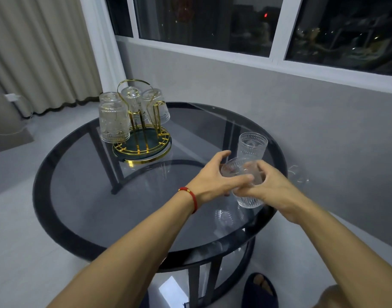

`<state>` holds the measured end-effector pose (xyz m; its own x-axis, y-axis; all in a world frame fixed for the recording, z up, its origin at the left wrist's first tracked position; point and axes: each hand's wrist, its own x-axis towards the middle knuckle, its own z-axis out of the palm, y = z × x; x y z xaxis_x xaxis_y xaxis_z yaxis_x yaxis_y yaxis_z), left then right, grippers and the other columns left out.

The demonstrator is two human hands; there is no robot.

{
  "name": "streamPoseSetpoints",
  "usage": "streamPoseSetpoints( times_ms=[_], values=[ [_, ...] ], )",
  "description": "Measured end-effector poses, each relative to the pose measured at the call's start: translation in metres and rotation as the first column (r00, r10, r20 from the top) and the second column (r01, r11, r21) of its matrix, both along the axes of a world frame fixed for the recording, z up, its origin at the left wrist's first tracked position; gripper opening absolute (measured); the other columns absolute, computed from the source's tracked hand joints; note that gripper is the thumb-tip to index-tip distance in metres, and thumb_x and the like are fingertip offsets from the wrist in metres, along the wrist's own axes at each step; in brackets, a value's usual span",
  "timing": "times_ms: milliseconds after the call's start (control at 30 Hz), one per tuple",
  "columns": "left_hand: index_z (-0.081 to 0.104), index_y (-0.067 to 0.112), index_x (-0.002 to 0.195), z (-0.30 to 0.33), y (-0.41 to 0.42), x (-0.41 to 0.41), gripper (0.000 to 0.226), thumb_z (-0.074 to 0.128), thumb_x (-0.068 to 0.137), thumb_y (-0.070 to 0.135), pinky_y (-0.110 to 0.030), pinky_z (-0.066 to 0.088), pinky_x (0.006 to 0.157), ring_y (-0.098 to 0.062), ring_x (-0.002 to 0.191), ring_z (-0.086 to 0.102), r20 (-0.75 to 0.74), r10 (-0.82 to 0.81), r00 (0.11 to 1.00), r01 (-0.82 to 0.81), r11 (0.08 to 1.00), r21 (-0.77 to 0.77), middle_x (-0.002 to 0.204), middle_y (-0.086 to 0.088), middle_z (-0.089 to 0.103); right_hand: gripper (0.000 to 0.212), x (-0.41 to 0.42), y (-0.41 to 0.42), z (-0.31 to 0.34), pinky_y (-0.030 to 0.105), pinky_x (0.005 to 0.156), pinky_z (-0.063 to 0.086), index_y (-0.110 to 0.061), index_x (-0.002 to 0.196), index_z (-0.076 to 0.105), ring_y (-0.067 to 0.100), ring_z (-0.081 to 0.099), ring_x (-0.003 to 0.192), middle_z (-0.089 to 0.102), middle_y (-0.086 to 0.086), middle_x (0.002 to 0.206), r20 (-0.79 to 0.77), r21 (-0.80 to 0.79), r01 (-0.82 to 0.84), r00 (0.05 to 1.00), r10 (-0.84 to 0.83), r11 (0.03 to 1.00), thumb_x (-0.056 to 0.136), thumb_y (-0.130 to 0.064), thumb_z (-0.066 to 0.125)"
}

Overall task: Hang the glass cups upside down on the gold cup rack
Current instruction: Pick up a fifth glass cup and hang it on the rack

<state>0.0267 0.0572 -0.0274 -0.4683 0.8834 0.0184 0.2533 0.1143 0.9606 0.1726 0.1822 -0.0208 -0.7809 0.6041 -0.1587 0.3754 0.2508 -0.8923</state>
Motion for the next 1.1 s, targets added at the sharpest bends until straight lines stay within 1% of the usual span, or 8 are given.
streamPoseSetpoints(
  times_ms=[133,300,500,567,633,733,933,1100],
  values=[
    [0.045,0.022,0.147,0.005,-0.002,-0.011,0.097,0.087,0.065,0.054,-0.018,0.058,0.066,-0.001,0.094,0.070,-0.015,0.113,0.994,-0.112,0.992,0.065,0.117,0.009,0.066,0.070,-0.017,-0.009,0.005,0.016,0.079,0.060,-0.045,0.121,0.069,0.003,0.077,0.105,0.081,-0.013,0.113,-0.097,-0.008,-0.126,0.987,0.125,0.992,0.060,-0.035,0.102],
    [0.057,0.016,0.133,0.008,-0.009,-0.037,0.075,0.090,0.071,0.042,-0.038,0.065,0.063,-0.017,0.095,0.072,0.278,0.300,0.912,-0.343,0.931,0.121,0.116,0.001,0.064,0.073,-0.049,-0.011,-0.001,0.052,0.097,0.063,-0.033,0.145,0.059,0.031,0.074,0.122,0.063,0.010,0.147,-0.227,-0.361,-0.092,0.974,0.009,0.928,0.080,-0.047,0.089],
    [0.066,0.044,0.111,0.010,-0.017,-0.066,0.043,0.070,0.076,0.068,-0.040,0.061,0.087,0.008,0.091,0.061,0.285,0.362,0.888,-0.412,0.900,0.143,0.100,0.021,0.063,0.052,-0.095,-0.025,-0.009,0.043,0.080,0.068,-0.012,0.138,0.065,0.040,0.079,0.110,0.077,0.026,0.127,-0.298,-0.706,-0.104,0.941,-0.160,0.701,0.102,-0.049,0.062],
    [0.070,0.051,0.097,0.009,-0.030,-0.086,0.027,0.050,0.086,0.066,-0.034,0.054,0.086,0.007,0.094,0.060,-0.003,0.511,0.860,-0.502,0.847,0.176,0.098,0.020,0.067,0.043,-0.114,-0.028,-0.008,0.041,0.079,0.068,-0.014,0.136,0.065,0.037,0.080,0.107,0.077,0.021,0.129,-0.327,-0.670,-0.059,0.919,-0.222,0.740,0.102,-0.041,0.065],
    [0.069,0.035,0.120,-0.008,-0.048,-0.112,0.039,0.046,0.095,0.054,-0.043,0.045,0.102,-0.013,0.122,0.054,-0.371,0.623,0.689,-0.621,0.771,0.142,0.128,-0.001,0.066,0.048,-0.132,-0.027,-0.006,0.044,0.089,0.066,-0.013,0.143,0.059,0.034,0.078,0.112,0.071,0.017,0.140,-0.346,-0.581,0.004,0.904,-0.251,0.814,0.102,-0.034,0.068],
    [0.043,0.034,0.151,-0.045,-0.072,-0.136,0.056,0.046,0.097,0.051,-0.055,0.015,0.123,-0.027,0.155,0.011,-0.707,0.428,0.563,-0.667,0.741,-0.083,0.167,-0.002,0.027,0.066,-0.160,-0.023,0.012,0.052,0.105,0.059,-0.017,0.158,0.044,0.032,0.069,0.128,0.053,0.011,0.160,-0.413,-0.434,0.075,0.869,-0.272,0.898,0.100,-0.027,0.072],
    [0.030,0.037,0.155,-0.067,-0.073,-0.147,0.067,0.044,0.092,0.056,-0.056,0.021,0.121,-0.032,0.156,0.006,-0.791,0.337,0.510,-0.652,0.752,-0.100,0.163,-0.003,0.032,0.079,-0.227,-0.011,0.070,0.047,0.098,0.063,-0.029,0.161,0.035,0.029,0.070,0.125,0.044,0.015,0.165,-0.512,-0.127,0.128,0.841,-0.175,0.984,0.095,-0.031,0.078],
    [0.028,0.037,0.155,-0.068,-0.072,-0.148,0.068,0.047,0.092,0.054,-0.057,0.022,0.121,-0.034,0.156,0.006,-0.796,0.334,0.504,-0.653,0.751,-0.099,0.163,-0.006,0.031,0.093,-0.254,-0.011,0.090,0.061,0.112,0.050,-0.037,0.162,0.033,0.036,0.051,0.145,0.042,0.010,0.166,-0.422,0.198,0.165,0.904,-0.068,0.966,0.085,-0.047,0.083]
  ],
)
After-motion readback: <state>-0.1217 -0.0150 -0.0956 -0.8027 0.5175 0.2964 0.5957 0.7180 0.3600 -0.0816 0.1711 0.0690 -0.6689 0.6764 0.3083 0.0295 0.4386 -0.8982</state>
